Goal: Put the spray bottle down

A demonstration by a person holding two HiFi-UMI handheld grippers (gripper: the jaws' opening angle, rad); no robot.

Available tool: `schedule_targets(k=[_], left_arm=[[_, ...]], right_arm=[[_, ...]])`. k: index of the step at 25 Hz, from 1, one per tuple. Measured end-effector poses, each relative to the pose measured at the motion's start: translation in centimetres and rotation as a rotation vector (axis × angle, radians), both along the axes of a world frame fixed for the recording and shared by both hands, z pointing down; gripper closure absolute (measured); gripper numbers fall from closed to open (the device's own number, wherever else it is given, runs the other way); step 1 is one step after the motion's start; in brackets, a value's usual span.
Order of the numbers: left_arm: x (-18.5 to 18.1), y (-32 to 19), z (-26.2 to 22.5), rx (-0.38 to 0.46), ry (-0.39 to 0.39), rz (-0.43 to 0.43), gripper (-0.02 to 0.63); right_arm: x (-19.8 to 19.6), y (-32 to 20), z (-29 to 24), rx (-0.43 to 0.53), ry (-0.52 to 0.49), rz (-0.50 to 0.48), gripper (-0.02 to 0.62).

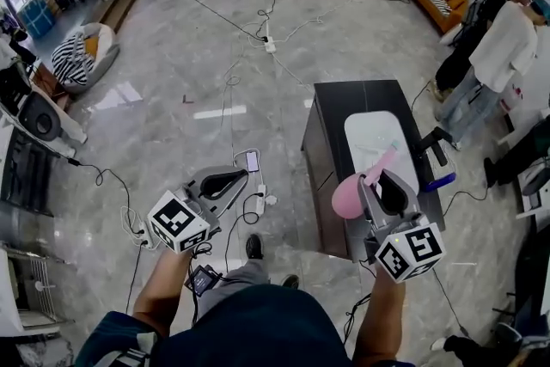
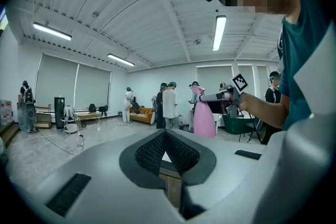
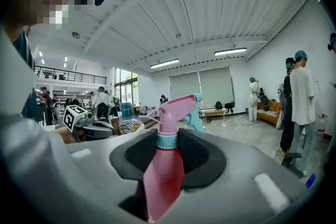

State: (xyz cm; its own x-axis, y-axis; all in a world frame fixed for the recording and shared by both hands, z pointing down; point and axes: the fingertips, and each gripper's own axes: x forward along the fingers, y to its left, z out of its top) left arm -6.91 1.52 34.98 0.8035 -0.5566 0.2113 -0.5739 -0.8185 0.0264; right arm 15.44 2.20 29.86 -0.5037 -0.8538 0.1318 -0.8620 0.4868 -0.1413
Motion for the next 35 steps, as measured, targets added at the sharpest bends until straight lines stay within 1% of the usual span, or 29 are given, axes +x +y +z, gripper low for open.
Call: schedule_targets(k=[4,13,18,24,29,35], left_arm=[[0.2,-4.2,0.3,-0.005,-0.003,0.043,0.600],[-1.4,-12.5,0.6,-0.012,0.007,0.126,0.600],[-2.0,-16.5,0.7,-0.004,0.006,0.152,0.600],[-2.9,-21.0,1.9,-0.019,0.001,0.114,0.600],[-3.3,-24.7,2.8,-0.036,-0.007,0.046,0.600],[-2.0,-29.1,4.3,-0.063,-0.025,-0.004,0.600]], right_arm=[[-0.4,-3.6,0.4,-0.010,0.000,0.030,0.457],[-2.2,-10.4,1.0,-0.018,0.011,0.111,0.457],[-2.6,-14.1,1.6,-0.018,0.014,0.137,0.457],[-2.4,-19.5,3.2,-0.020,0.018,0.118,0.457],[-1.2,-25.1,5.1,-0.019,0.002,0.086,0.457],[0.9,-32.2,8.5,-0.026,0.008,0.046,0.457]])
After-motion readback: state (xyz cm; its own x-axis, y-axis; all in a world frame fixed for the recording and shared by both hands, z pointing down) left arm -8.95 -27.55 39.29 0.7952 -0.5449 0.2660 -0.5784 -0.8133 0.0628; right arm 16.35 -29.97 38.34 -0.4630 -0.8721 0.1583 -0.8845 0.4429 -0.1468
